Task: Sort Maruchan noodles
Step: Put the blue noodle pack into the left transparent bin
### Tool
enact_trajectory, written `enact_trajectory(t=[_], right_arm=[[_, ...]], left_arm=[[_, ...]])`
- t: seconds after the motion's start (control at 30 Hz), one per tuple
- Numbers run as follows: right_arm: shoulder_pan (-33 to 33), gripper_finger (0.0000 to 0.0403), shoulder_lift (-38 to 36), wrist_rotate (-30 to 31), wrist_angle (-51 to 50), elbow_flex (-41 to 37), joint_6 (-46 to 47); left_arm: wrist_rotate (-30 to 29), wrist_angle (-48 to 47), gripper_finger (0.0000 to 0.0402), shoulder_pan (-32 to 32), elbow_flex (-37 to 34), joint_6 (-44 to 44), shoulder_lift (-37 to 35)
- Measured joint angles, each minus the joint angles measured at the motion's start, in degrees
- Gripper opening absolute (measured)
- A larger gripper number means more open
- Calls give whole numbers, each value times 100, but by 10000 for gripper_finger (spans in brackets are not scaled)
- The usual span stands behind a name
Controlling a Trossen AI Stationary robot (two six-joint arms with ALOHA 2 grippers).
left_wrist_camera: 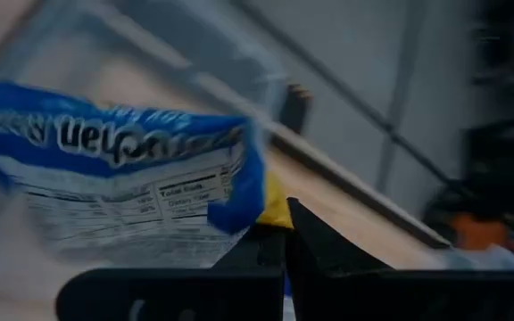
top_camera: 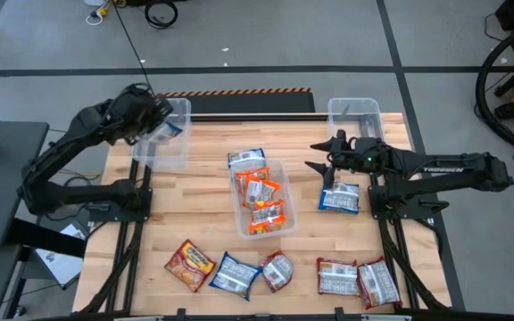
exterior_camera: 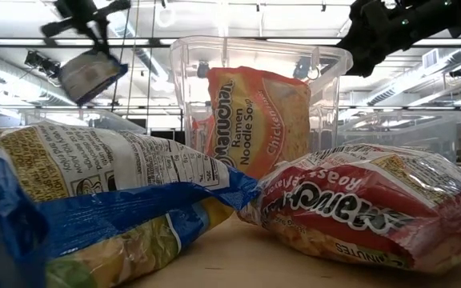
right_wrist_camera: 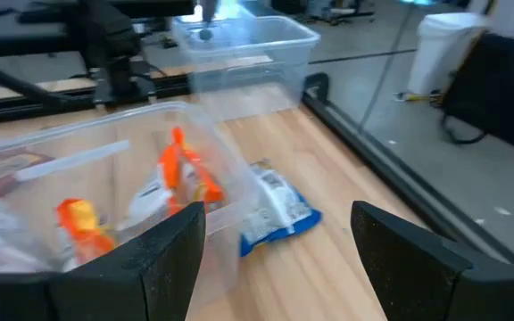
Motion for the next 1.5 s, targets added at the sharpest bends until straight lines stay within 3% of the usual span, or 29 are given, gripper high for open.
enact_trajectory(t=[0.23, 0.43, 0.6, 0.87, 1.17, 1.3, 1.5], right_arm=[[0, 286, 314, 268, 272, 0, 77], [79, 286, 593, 244, 301, 2, 568], [253, 286, 728, 222, 369, 2, 793], [539, 286, 767, 248, 423, 2, 1433], [557, 286, 767, 428, 445, 2, 1815], [557, 286, 767, 433, 512, 2, 1898], [489, 286, 767, 436, 709, 2, 1627]], left_arm=[[755, -88, 5, 625, -874, -567, 12], [1663, 1653, 5, 1435, -2160, -897, 57], [1776, 2792, 3, 1952, -2775, -1175, 454], [1437, 3869, 4, 2540, -2748, -1212, 1215], [891, 3645, 5, 2643, -2752, -2728, 1597], [686, 3789, 5, 2640, -2684, -2762, 1584], [796, 3047, 3, 2235, -2266, -3024, 1579]])
